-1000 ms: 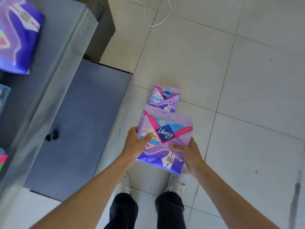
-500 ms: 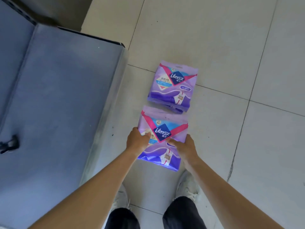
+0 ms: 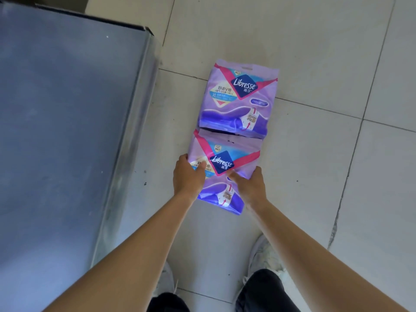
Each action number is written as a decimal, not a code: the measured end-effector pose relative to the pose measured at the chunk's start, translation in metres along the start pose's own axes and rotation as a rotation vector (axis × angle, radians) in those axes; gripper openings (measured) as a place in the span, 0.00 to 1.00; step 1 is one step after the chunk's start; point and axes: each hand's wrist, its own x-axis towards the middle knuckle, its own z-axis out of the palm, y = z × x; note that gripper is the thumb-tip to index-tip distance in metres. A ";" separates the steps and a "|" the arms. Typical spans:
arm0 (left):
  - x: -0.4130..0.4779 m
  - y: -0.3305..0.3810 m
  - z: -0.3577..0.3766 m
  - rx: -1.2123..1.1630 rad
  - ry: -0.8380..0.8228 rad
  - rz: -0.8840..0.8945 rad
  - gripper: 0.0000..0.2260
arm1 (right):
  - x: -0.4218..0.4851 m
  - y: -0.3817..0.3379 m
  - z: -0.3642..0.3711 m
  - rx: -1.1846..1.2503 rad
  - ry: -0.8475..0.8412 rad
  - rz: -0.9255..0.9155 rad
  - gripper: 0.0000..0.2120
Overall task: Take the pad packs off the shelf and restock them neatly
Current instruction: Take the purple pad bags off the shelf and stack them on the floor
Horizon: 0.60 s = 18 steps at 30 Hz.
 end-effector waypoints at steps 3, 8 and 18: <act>-0.020 0.012 -0.010 0.084 0.069 -0.013 0.27 | -0.018 -0.016 -0.010 -0.142 0.058 0.062 0.29; -0.075 0.050 -0.056 0.113 0.075 0.030 0.22 | -0.081 -0.068 -0.053 -0.419 0.024 -0.022 0.26; -0.242 0.176 -0.245 -0.174 0.154 0.072 0.11 | -0.277 -0.290 -0.124 -0.946 -0.228 -0.527 0.26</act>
